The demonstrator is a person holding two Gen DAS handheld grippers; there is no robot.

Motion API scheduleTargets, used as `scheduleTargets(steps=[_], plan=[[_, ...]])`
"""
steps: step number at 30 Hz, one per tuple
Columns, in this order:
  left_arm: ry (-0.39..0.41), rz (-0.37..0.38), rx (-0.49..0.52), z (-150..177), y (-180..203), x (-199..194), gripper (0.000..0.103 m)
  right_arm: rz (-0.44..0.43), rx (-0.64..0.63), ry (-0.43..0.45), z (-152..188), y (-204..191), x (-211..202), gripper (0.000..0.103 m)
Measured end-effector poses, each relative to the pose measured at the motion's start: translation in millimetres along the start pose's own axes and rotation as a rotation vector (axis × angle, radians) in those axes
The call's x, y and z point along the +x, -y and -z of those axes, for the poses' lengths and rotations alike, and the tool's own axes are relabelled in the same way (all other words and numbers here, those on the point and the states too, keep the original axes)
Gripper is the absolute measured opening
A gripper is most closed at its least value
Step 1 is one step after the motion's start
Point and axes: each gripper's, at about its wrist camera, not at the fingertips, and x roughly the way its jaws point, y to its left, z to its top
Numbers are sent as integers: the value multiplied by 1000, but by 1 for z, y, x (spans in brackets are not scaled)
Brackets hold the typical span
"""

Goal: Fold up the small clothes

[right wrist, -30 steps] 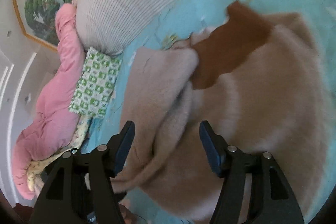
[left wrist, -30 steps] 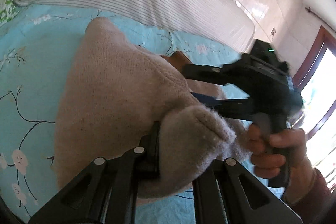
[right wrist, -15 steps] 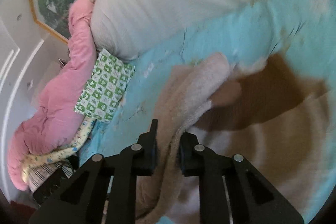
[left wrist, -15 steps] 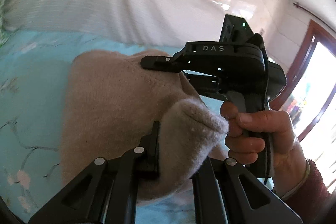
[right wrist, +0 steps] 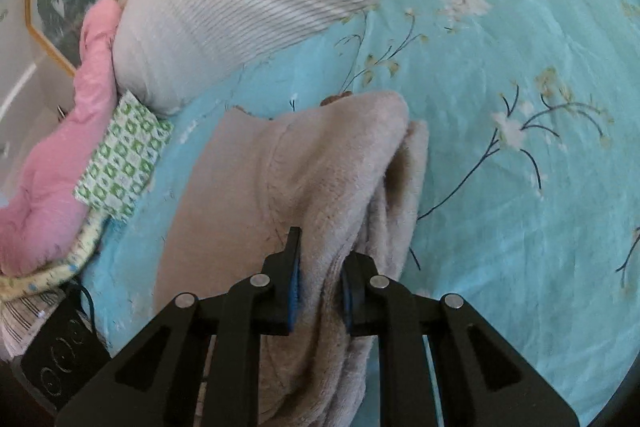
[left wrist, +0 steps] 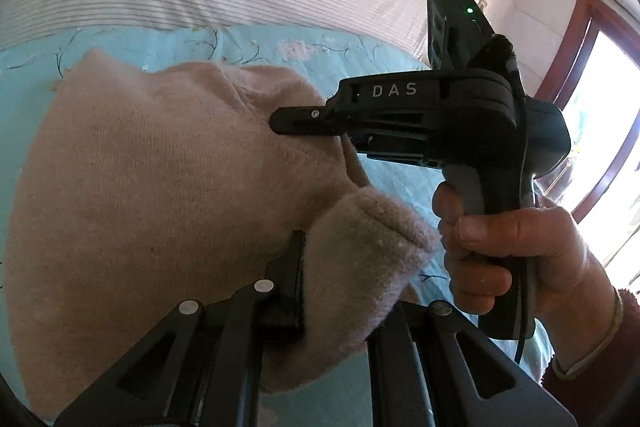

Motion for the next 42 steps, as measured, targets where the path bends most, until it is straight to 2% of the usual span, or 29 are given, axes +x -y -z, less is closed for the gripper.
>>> scheduleTargets(steps=[6, 8, 9, 10, 12, 14, 18, 21, 24, 28, 31, 37, 42], plan=[[-17, 33, -22, 0, 5, -6, 22, 70, -63, 24, 3, -11, 1, 20], [-34, 69, -31, 3, 5, -10, 41, 92, -56, 32, 4, -14, -2, 25], [-39, 80, -37, 4, 4, -12, 46, 102, -47, 38, 6, -14, -4, 27], [-42, 93, -41, 6, 4, -15, 51, 106, -39, 42, 8, -16, -6, 31], [-51, 96, -35, 11, 5, -25, 54, 117, -14, 58, 12, -14, -15, 42], [-63, 109, -28, 18, 5, -37, 58, 138, 5, 68, 18, -13, -21, 61], [-69, 143, -31, 26, -7, -71, 70, 118, 61, 80, 30, -7, -35, 68], [-41, 116, -20, 26, -27, -96, 81, 80, 85, 79, 39, -4, -42, 74], [-28, 97, -62, 19, -57, -110, 82, 51, 91, 78, 45, -5, -46, 78], [-44, 80, -214, 6, -113, -111, 84, 13, 104, 58, 48, -4, -40, 79], [-62, 107, -294, -4, -140, -100, 84, 12, 118, 37, 50, -2, -32, 80], [-132, 63, -308, -25, -165, -59, 84, -9, 143, 9, 44, 3, -17, 80], [-175, 158, -334, -37, -176, -29, 85, -22, 143, -1, 36, 6, -8, 80]])
